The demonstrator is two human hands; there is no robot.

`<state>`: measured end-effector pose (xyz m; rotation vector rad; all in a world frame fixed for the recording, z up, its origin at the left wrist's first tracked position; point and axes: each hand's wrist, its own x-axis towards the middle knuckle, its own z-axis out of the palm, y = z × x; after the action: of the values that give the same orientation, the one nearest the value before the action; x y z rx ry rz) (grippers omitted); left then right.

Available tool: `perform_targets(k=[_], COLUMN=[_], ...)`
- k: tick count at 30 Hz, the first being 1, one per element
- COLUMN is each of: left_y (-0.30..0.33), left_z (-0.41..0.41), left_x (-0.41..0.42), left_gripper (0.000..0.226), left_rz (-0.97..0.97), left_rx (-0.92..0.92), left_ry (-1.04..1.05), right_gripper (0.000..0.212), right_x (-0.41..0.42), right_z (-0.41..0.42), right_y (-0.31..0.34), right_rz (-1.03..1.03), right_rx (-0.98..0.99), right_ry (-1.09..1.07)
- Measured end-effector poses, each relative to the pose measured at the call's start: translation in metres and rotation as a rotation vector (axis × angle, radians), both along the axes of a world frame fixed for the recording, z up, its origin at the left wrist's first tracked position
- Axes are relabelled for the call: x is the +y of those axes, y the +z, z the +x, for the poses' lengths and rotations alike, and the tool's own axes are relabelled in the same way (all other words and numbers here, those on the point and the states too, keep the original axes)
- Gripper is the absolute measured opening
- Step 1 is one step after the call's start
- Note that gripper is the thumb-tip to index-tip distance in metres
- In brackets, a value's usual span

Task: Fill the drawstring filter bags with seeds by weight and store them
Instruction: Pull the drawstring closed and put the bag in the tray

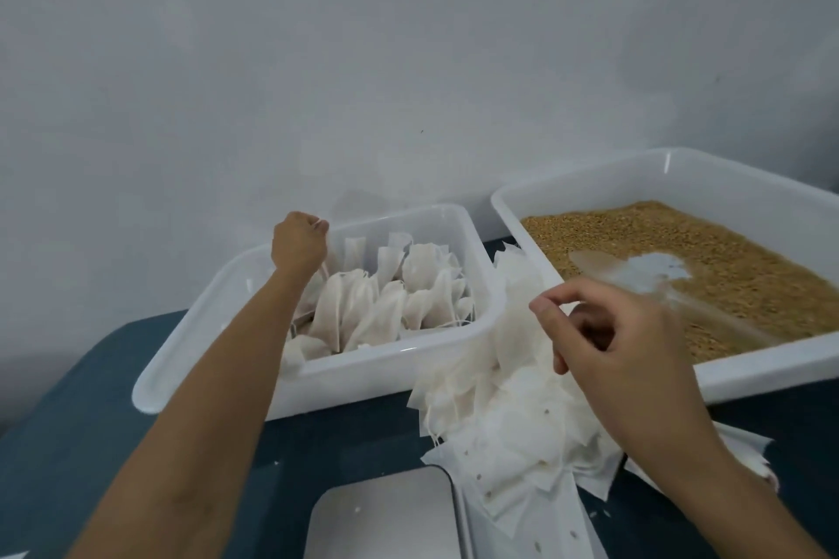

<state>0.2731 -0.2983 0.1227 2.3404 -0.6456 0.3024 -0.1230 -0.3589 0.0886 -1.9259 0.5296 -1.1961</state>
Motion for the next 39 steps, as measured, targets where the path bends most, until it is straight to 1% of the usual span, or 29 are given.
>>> perform_targets(k=[3, 6, 7, 10, 13, 15, 18, 20, 21, 24, 25, 26, 27, 29, 30, 32, 34, 35, 37, 39], left_y=[-0.006, -0.009, -0.010, -0.015, -0.011, -0.005, 0.007, 0.015, 0.019, 0.026, 0.024, 0.020, 0.014, -0.002, -0.012, -0.032, -0.046, -0.049, -0.051, -0.052], left_z=[0.006, 0.008, 0.009, 0.012, 0.003, -0.003, -0.022, -0.045, -0.061, -0.137, -0.166, -0.193, -0.219, -0.259, -0.271, -0.287, -0.292, -0.293, -0.293, -0.290], left_x=[-0.006, -0.010, -0.011, -0.014, -0.011, -0.008, 0.001, 0.009, 0.014, 0.037, 0.048, 0.059, 0.070, 0.082, 0.084, 0.078, 0.069, 0.065, 0.061, 0.060], left_gripper=[0.048, 0.036, 0.035, 0.043, 0.044, 0.047, 0.034, 0.039, 0.039, 0.020, 0.012, 0.006, 0.002, 0.007, 0.012, 0.028, 0.037, 0.037, 0.030, 0.017], left_rz=[0.169, 0.318, 0.336, 0.329, 0.329, 0.320, 0.257, 0.200, 0.134, -0.148, -0.186, -0.173, -0.116, 0.075, 0.189, 0.406, 0.573, 0.621, 0.652, 0.567], left_rx=[0.083, 0.192, 0.200, 0.212, 0.220, 0.183, 0.097, -0.010, -0.090, -0.284, -0.330, -0.366, -0.384, -0.373, -0.382, -0.459, -0.545, -0.574, -0.598, -0.642], left_ry=[-0.041, -0.056, -0.051, -0.052, -0.075, -0.088, -0.085, -0.107, -0.142, -0.348, -0.443, -0.553, -0.672, -0.868, -0.929, -0.991, -0.975, -0.964, -0.953, -0.949], right_gripper=[0.013, 0.013, 0.013, 0.013, 0.013, 0.012, 0.012, 0.012, 0.012, 0.012, 0.013, 0.013, 0.014, 0.015, 0.014, 0.013, 0.013, 0.013, 0.013, 0.013], right_x=[0.000, 0.000, 0.000, 0.000, -0.002, -0.004, -0.007, -0.009, -0.010, -0.014, -0.015, -0.016, -0.016, -0.017, -0.017, -0.017, -0.018, -0.018, -0.019, -0.019], right_z=[-0.001, -0.001, -0.001, -0.002, -0.004, -0.005, -0.008, -0.011, -0.012, -0.016, -0.017, -0.017, -0.018, -0.018, -0.018, -0.017, -0.017, -0.017, -0.017, -0.017], right_y=[0.001, 0.002, 0.002, 0.004, 0.005, 0.007, 0.010, 0.013, 0.014, 0.018, 0.019, 0.019, 0.020, 0.020, 0.020, 0.020, 0.020, 0.019, 0.019, 0.019], right_rz=[0.030, 0.053, 0.063, 0.089, 0.145, 0.201, 0.295, 0.361, 0.399, 0.503, 0.532, 0.557, 0.575, 0.588, 0.587, 0.580, 0.572, 0.571, 0.573, 0.580], right_rx=[-0.010, -0.008, -0.009, -0.014, -0.041, -0.065, -0.123, -0.169, -0.191, -0.250, -0.269, -0.289, -0.304, -0.319, -0.323, -0.328, -0.329, -0.330, -0.334, -0.341], right_ry=[0.009, 0.009, 0.011, 0.013, 0.036, 0.067, 0.100, 0.121, 0.133, 0.172, 0.186, 0.199, 0.210, 0.221, 0.225, 0.232, 0.234, 0.233, 0.232, 0.237])
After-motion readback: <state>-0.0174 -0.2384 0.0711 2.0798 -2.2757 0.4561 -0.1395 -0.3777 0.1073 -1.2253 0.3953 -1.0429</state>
